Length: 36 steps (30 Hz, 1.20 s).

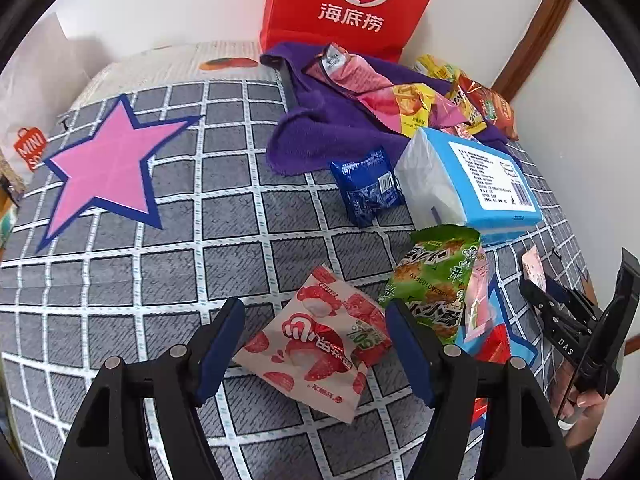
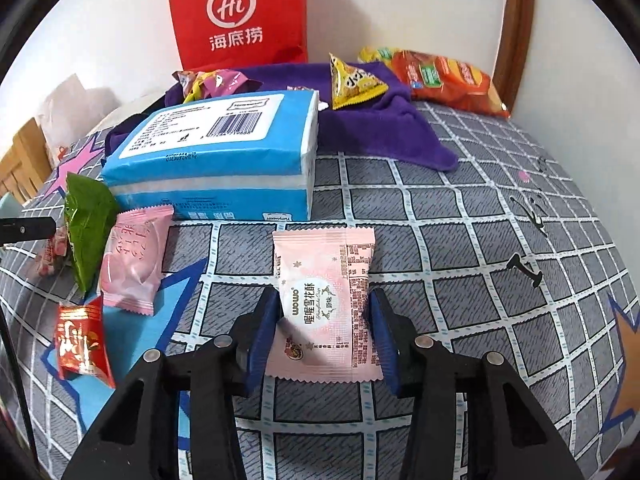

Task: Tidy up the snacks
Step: 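Grasp the pink pastry packet with the right tool while the left tool grasps the strawberry-print bag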

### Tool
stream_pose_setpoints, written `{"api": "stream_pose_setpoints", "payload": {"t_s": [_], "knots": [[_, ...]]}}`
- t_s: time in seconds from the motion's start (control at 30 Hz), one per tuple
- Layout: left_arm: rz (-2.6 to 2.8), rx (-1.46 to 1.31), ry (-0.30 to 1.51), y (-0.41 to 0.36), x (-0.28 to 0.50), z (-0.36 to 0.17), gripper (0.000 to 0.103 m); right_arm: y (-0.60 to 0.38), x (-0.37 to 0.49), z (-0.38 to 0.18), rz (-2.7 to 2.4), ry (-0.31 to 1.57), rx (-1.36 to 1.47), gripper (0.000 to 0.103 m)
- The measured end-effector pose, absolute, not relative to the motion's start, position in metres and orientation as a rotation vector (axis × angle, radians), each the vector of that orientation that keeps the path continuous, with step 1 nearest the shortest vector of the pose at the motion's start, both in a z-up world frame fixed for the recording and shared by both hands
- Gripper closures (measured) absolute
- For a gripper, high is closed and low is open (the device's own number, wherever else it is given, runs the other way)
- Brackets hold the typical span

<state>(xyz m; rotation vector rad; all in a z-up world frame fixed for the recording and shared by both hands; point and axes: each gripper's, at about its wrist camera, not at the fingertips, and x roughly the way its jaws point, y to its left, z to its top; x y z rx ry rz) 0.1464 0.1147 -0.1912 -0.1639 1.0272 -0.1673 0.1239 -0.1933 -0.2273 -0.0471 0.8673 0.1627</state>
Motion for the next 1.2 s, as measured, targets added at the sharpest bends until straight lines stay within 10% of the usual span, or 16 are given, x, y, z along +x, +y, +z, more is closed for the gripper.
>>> {"api": "stream_pose_setpoints", "payload": {"t_s": [0.9,1.2], "knots": [[-0.234,0.110,0.997,0.077,0.123,-0.212,0.017,-0.198,0.125,-0.228,0.180,0.864,-0.005,0.054],[-0.187,0.034,0.983,0.090,0.121,-0.206,0.045,-0.199,0.123,-0.228,0.179,0.862,-0.002,0.054]]}}
